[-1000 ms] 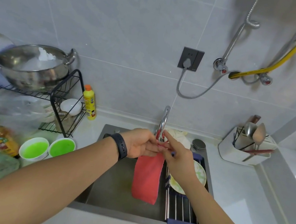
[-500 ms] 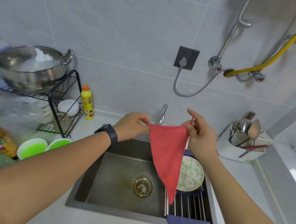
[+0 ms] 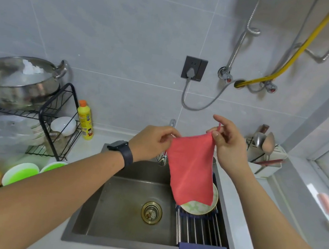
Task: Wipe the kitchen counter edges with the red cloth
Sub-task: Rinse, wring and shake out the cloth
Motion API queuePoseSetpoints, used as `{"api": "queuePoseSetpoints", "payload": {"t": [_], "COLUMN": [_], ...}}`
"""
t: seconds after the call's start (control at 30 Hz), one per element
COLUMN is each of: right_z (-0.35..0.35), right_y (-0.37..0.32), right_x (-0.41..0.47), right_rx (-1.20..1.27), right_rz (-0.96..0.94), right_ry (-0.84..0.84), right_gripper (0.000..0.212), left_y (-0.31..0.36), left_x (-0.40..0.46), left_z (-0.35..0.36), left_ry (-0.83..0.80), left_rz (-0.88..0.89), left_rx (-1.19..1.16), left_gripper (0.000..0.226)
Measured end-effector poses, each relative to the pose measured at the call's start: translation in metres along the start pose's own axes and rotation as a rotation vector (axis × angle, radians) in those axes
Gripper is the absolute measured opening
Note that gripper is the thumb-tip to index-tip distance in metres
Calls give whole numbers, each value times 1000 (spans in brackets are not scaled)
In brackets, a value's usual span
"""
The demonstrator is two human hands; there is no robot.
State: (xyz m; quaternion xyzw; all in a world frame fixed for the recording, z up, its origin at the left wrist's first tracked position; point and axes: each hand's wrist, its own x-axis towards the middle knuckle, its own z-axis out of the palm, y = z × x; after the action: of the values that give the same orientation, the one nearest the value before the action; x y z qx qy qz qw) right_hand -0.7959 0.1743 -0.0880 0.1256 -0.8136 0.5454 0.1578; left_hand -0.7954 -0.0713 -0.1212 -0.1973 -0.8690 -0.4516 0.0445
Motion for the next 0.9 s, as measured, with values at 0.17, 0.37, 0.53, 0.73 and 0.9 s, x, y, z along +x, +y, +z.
{"api": "queuePoseSetpoints", "payload": {"t": [0.17,0.37,0.53,0.73,0.9], "right_z": [-7,-19,-10,-7,-4], "right_y": [-1,-1,-5,-33,-57], "right_x": [2,2,3,14,34], "right_rx": [65,3,102,327,573], "right_rz": [13,12,41,-35,-10], "right_ry": [35,86,46,37,8], "right_gripper": [44,40,40,42,42], "left_y": [7,29,32,22,3], "left_x": [3,15,17,19,-9], "left_z": [-6,-21,-18,-18,27], "left_ry": [-71,167,167,322,-53], "left_rz": [69,-55,-175,-139,-359], "left_rx": [105,-360,-484,-800,-693], "left_gripper": [15,26,32,42,41]}}
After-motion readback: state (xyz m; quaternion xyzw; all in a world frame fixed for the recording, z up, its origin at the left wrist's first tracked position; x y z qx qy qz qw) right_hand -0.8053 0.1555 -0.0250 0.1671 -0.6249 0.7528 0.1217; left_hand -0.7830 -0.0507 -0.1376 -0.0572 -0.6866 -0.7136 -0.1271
